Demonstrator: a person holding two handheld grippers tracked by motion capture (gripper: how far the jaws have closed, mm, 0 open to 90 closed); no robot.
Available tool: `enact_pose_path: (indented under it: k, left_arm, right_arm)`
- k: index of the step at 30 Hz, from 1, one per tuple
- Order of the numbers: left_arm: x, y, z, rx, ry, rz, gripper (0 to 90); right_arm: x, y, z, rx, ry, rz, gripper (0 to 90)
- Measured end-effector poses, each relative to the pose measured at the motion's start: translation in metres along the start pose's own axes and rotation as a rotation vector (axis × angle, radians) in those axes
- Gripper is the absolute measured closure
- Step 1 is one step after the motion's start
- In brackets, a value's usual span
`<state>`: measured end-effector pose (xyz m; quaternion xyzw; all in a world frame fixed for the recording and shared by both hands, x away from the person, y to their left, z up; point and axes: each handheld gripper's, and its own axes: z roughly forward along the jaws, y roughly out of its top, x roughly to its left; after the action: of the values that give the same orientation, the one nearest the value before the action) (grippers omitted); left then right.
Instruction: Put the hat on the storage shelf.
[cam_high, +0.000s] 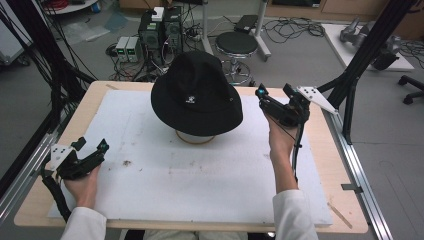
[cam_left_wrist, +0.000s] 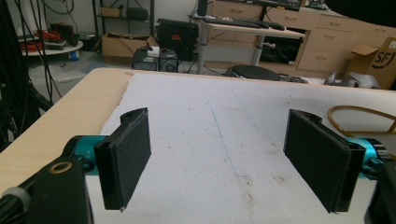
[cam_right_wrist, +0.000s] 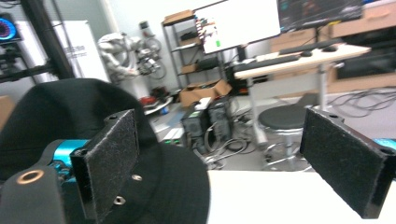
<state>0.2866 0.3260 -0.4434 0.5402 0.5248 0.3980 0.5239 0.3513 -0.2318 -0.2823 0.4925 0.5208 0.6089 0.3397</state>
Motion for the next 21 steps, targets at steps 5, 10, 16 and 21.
enact_pose_path:
  k: [5, 10, 16, 21]
  left_arm:
    - [0.000, 0.000, 0.000, -0.001, -0.002, -0.006, 23.2]
    - [-0.001, 0.000, 0.000, -0.001, -0.003, -0.010, 23.2]
    - [-0.002, -0.001, -0.001, 0.002, -0.007, -0.011, 23.2]
    - [-0.004, -0.002, -0.004, 0.003, -0.012, -0.012, 23.2]
  right_arm:
    - [-0.007, -0.003, -0.010, -0.015, -0.036, -0.018, 10.8]
    - [-0.014, -0.006, -0.017, -0.003, -0.055, -0.017, 10.8]
    - [-0.016, -0.014, -0.026, 0.027, -0.101, -0.044, 10.8]
    - [-0.021, -0.020, -0.034, 0.033, -0.116, -0.039, 10.8]
